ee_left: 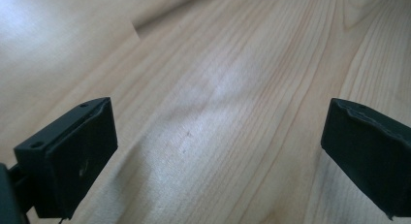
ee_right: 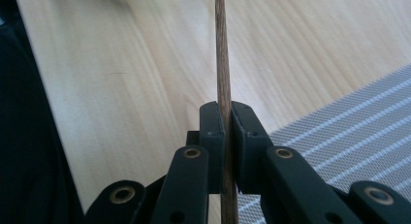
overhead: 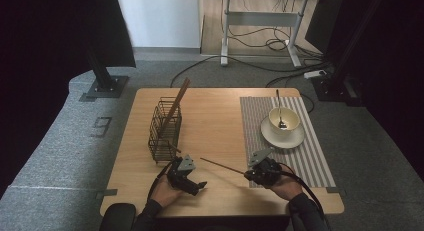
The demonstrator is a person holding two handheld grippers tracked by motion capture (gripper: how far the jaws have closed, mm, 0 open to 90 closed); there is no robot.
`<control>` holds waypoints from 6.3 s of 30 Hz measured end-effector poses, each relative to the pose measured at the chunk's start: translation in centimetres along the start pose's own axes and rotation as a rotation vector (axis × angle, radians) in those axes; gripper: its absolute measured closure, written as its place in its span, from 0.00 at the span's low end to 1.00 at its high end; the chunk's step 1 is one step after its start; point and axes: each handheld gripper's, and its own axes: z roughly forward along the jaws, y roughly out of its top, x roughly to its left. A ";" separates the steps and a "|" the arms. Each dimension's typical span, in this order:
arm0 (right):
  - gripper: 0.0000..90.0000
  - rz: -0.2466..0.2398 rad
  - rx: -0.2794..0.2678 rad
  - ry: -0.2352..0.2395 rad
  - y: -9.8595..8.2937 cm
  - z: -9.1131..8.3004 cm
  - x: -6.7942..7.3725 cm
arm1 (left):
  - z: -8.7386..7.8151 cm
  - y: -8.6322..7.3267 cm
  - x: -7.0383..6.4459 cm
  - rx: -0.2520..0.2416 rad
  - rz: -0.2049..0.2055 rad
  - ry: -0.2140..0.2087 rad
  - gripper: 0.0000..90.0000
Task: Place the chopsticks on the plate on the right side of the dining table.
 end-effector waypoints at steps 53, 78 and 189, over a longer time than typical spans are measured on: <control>0.93 0.313 -0.002 -0.222 -4.8 -3.5 -8.7 | 0.5 0.1 0.1 0.075 -0.014 -0.006 0.02; 0.93 0.463 0.024 -0.304 -7.2 -3.8 -13.2 | 0.5 0.1 0.1 0.074 -0.017 -0.006 0.02; 0.00 0.661 -0.187 -0.444 -10.9 -1.4 -15.3 | 0.7 0.3 0.2 0.078 -0.013 -0.010 0.00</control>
